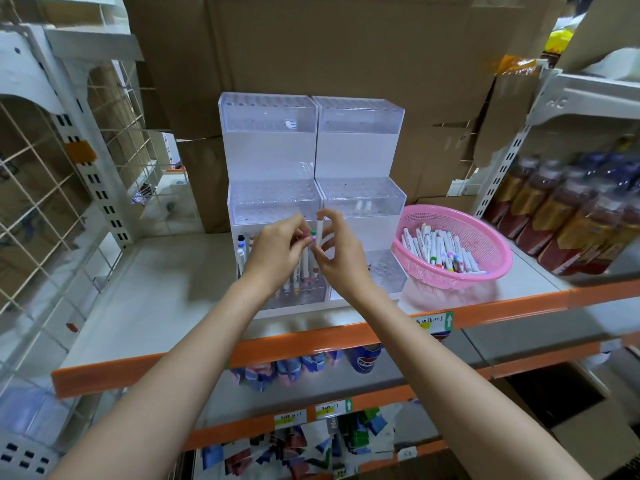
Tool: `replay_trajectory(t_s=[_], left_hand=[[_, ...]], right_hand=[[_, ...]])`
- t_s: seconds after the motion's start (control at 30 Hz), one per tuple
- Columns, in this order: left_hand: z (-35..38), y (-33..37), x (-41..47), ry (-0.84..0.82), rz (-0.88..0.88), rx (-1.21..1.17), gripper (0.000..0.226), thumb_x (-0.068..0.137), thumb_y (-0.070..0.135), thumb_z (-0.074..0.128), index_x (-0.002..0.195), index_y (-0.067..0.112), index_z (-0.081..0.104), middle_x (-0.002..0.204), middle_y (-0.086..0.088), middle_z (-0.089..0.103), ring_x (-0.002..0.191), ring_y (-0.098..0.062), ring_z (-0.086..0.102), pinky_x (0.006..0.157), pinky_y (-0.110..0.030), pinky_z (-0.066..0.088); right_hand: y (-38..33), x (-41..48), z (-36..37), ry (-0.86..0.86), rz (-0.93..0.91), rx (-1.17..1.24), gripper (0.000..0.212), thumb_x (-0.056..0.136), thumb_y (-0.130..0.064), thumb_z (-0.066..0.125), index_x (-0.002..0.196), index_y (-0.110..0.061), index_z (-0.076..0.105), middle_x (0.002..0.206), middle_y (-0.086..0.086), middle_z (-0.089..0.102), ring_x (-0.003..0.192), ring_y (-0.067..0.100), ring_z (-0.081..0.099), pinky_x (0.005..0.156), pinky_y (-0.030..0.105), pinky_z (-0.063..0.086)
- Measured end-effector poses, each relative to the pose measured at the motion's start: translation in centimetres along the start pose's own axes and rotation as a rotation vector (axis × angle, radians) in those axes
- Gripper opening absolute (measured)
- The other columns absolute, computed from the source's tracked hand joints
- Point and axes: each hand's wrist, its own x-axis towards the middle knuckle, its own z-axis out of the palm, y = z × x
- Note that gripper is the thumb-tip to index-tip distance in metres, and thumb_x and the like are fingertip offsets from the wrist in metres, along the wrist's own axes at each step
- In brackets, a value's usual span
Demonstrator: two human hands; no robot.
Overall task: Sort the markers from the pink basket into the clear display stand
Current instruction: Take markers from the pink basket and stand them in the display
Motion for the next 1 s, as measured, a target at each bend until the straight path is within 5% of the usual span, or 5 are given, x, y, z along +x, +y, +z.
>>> replay_trajectory(t_s=[0.4, 0.6, 0.83, 1.0], left_hand=[[0.7, -0.4, -0.9, -0.017, 0.109, 0.113, 0.01, 0.08, 0.008, 0.073, 0.078, 0.007, 0.063, 0.076, -0.006, 0.063, 0.075, -0.021, 0.055, 0.065, -0.028, 0.039], [0.7, -0.7, -1.1, -0.011, 0.179, 0.164, 0.012, 0.077, 0.007, 0.076, 0.076, 0.006, 0.063, 0.076, -0.006, 0.062, 0.075, -0.022, 0.056, 0.066, -0.026, 0.038], [-0.3, -1.5, -1.5, -0.071, 0.296, 0.236, 0.017, 0.076, -0.001, 0.073, 0.092, 0.002, 0.069, 0.088, -0.01, 0.063, 0.084, -0.028, 0.059, 0.07, -0.037, 0.052], [-1.2, -2.3, -2.0, -0.081, 0.346, 0.317, 0.03, 0.077, 0.002, 0.071, 0.106, 0.009, 0.071, 0.095, -0.009, 0.064, 0.087, -0.029, 0.059, 0.07, -0.041, 0.051]], right_hand=[[0.0, -0.2, -0.3, -0.012, 0.018, -0.008, 0.053, 0.085, 0.0, 0.062, 0.128, -0.023, 0.043, 0.093, -0.003, 0.054, 0.072, 0.007, 0.057, 0.059, 0.006, 0.041], [0.1, -0.4, 0.0, -0.023, 0.032, -0.009, 0.053, 0.086, 0.002, 0.061, 0.128, -0.023, 0.041, 0.093, -0.003, 0.056, 0.078, 0.015, 0.06, 0.062, 0.028, 0.051], [0.2, -0.6, -0.1, -0.024, 0.033, -0.046, 0.049, 0.088, -0.001, 0.061, 0.127, -0.023, 0.041, 0.091, -0.009, 0.052, 0.075, 0.014, 0.06, 0.059, 0.014, 0.043], [0.1, -1.1, -0.1, -0.01, -0.003, -0.072, 0.037, 0.094, -0.011, 0.056, 0.126, -0.022, 0.041, 0.086, -0.016, 0.05, 0.073, 0.014, 0.059, 0.065, 0.033, 0.05]])
